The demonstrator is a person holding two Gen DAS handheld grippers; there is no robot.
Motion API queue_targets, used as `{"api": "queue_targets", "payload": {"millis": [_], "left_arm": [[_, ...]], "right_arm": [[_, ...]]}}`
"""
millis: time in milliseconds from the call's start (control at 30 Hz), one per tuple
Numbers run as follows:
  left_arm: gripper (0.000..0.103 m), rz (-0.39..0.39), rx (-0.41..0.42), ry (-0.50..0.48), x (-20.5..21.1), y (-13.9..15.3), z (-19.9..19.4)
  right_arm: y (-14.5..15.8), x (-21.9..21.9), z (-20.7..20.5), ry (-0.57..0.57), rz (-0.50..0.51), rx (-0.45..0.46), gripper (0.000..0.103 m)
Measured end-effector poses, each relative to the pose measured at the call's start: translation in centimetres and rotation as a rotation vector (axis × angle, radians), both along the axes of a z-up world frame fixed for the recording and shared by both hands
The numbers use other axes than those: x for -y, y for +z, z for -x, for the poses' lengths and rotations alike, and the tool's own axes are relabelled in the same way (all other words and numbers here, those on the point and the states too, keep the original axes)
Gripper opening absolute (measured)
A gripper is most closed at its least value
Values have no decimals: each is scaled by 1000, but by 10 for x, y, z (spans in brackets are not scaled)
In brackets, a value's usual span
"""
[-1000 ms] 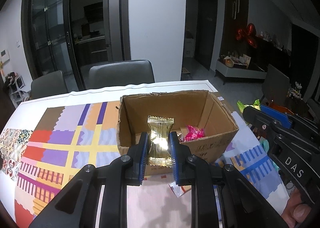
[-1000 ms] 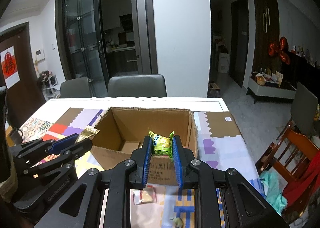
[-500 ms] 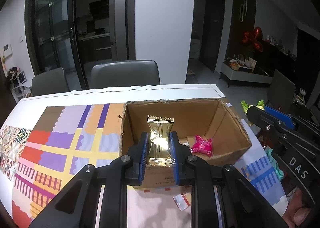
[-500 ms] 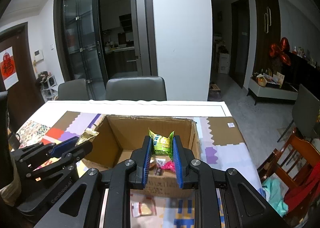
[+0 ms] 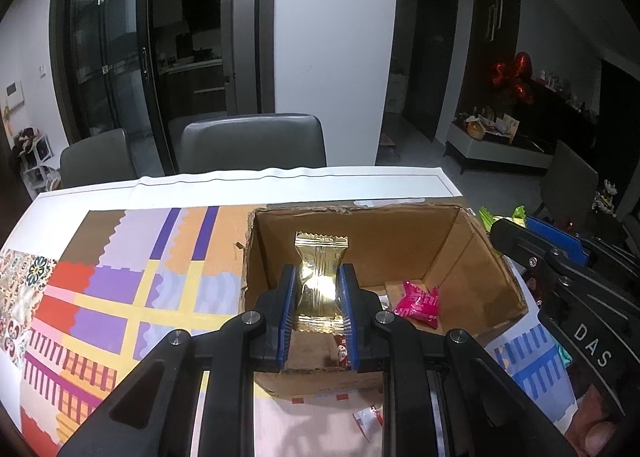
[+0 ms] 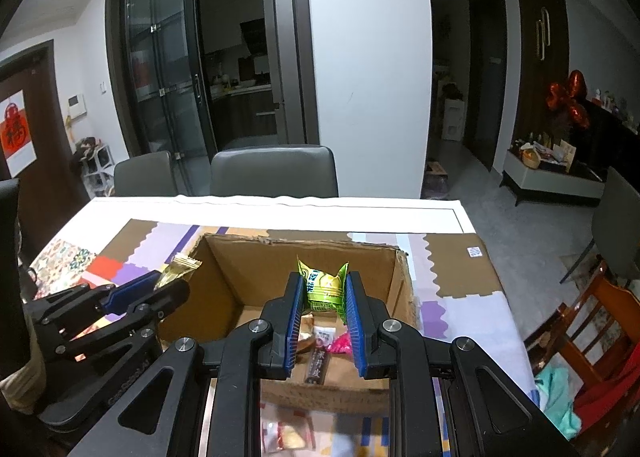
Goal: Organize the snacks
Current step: 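Open both tools to drop the gold and green candies into the box, then withdraw both open tools from the box toward the remaining snacks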
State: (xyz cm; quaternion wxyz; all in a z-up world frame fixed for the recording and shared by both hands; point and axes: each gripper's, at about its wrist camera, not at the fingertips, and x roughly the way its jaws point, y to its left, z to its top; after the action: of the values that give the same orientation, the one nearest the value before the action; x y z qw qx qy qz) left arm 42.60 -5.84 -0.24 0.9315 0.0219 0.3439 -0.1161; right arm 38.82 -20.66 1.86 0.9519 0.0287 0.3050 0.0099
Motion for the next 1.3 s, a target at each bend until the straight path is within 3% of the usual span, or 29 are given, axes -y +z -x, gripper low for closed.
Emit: {"api": "queue_targets", "payload": {"millis": [300,433,700,1300], "left_arm": [[24,-10,-3,10,-2,-5,-7],[53,-7,4,29,-5,-5,-7],[66,6,12,50,-12,-2,-3],[69,10,58,52,-9,21,33]], "right_arm": [[-8,-2,-15,9,8,-24,24],[-10,-1,-17,6,13,-31,31],[-10,2,-16,-19,10,-23,61],[12,12,20,-55,20,26,62]]}}
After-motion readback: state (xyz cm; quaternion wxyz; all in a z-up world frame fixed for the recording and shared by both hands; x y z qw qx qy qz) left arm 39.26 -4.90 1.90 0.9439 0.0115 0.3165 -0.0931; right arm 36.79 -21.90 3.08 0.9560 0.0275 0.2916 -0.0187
